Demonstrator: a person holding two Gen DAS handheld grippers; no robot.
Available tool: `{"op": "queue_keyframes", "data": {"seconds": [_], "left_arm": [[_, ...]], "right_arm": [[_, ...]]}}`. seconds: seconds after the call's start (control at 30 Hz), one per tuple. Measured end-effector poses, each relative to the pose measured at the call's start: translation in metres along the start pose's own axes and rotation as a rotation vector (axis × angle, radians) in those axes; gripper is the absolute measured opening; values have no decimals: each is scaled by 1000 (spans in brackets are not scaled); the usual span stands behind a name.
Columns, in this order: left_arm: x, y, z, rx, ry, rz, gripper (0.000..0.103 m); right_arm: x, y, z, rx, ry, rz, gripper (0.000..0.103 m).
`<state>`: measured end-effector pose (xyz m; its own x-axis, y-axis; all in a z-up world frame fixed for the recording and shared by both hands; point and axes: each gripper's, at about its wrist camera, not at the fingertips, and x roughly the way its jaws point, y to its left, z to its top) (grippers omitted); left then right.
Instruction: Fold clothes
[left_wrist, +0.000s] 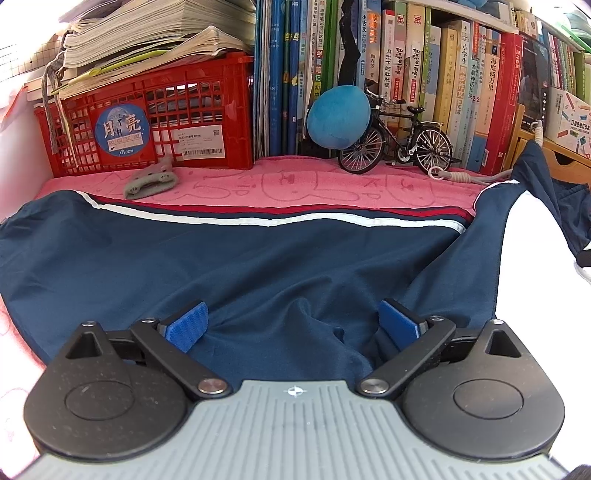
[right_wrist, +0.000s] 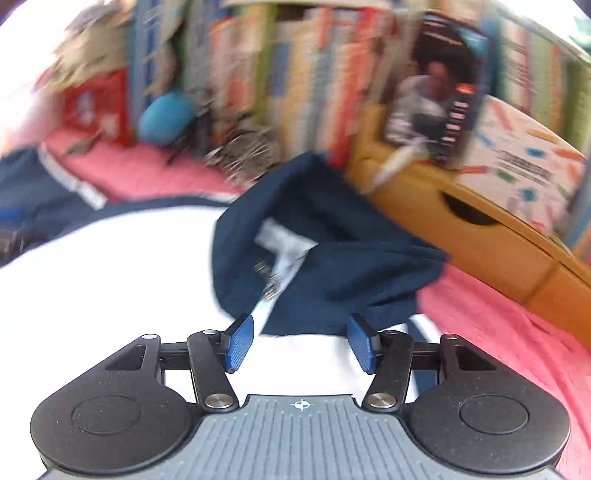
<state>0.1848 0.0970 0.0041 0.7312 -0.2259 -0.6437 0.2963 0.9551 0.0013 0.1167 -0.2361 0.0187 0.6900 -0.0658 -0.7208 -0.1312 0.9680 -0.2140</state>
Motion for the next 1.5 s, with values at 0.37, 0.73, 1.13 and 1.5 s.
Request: {"op": "queue_keyframes", "data": {"seconds": [0.37,0.73,1.13,1.5], "left_arm": [[1,0,1,-8,4,5,103],[-49,56,-35,-437,-34,-239,96],[-55,65,-49,-816,40,-477,101],[-17,106,4,-896,-112,-225,1]], "right_arm": [[-31,-82,-9,253,-110,-543,69],[-183,-50,-90,345,-273,-392,95],[-208,-39,-182,558,-216,-393,96],[-237,-47,-217,809,-249,-141,96]]}}
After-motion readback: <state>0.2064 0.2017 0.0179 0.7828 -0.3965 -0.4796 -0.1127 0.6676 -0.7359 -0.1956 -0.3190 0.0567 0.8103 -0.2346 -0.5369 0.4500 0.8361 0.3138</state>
